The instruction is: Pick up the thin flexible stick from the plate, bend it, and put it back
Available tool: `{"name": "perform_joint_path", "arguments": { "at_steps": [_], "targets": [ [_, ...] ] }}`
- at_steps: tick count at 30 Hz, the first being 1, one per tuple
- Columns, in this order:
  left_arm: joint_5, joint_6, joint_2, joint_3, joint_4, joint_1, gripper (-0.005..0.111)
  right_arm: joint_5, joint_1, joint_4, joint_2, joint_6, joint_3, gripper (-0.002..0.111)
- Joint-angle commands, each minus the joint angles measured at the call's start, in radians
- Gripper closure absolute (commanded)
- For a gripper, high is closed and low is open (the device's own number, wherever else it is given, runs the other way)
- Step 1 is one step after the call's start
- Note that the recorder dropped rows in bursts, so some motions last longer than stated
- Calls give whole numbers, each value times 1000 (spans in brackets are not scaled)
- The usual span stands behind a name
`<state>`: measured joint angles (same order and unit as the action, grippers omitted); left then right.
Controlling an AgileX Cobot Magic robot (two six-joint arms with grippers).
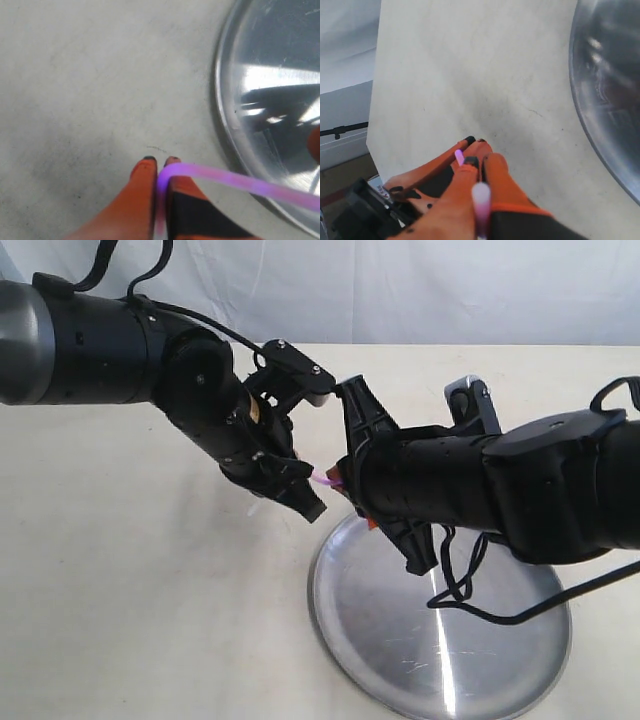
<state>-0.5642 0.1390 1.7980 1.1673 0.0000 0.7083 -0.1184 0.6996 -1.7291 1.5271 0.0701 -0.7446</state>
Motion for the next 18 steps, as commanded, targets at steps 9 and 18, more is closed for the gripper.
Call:
{"name": "perform_joint_path", "arguments": {
  "at_steps": [9, 18],
  "targets": [
    [-101, -28, 12, 2, 74, -28, 56, 30, 10, 39, -20, 9, 11, 109],
    [-148, -28, 10, 2, 99, -28, 45, -114, 10, 117, -20, 45, 11, 109]
  ]
}}
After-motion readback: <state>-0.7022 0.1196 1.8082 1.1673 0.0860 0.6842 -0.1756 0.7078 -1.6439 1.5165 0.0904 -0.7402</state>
